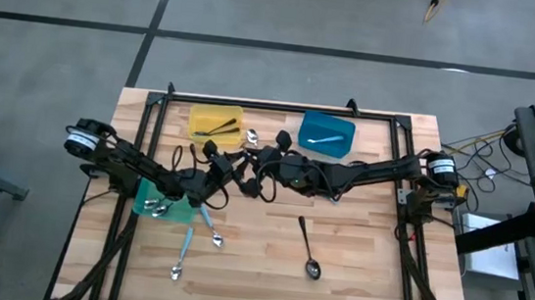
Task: Sort silverware by color (type)
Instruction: Put the blue spoon into the blue bin
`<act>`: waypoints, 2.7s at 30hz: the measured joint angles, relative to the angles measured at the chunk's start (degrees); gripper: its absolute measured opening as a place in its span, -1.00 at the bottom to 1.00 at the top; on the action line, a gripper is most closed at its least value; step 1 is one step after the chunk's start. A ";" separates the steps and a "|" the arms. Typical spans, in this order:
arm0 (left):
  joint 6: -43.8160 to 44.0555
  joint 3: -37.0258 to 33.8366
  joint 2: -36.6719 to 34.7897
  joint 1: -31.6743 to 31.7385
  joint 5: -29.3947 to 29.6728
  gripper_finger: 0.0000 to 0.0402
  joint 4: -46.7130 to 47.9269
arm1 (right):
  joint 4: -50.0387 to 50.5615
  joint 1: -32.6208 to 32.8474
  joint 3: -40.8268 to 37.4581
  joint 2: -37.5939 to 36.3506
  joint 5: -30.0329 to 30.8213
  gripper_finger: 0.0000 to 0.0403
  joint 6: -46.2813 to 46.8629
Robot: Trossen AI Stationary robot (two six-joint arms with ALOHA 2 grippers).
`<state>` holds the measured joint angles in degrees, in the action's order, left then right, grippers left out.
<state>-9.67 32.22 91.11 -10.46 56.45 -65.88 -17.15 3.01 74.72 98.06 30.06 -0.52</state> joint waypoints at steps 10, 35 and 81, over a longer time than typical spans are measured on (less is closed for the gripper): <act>-0.34 0.01 0.00 -0.53 -0.33 -0.44 -0.08 | 0.31 0.02 0.00 -0.10 -0.12 -0.89 -0.33; -5.94 -0.10 -22.39 -1.00 -13.63 -0.18 24.41 | 57.29 -7.17 19.69 -5.18 -11.13 -0.89 -0.54; -27.81 -0.53 -56.39 15.23 -18.43 -0.19 45.36 | 98.32 -41.18 35.16 15.84 -26.99 -0.89 -28.73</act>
<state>-37.48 31.68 34.72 4.77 38.02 -20.52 81.17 -38.18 109.88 113.90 3.07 -29.25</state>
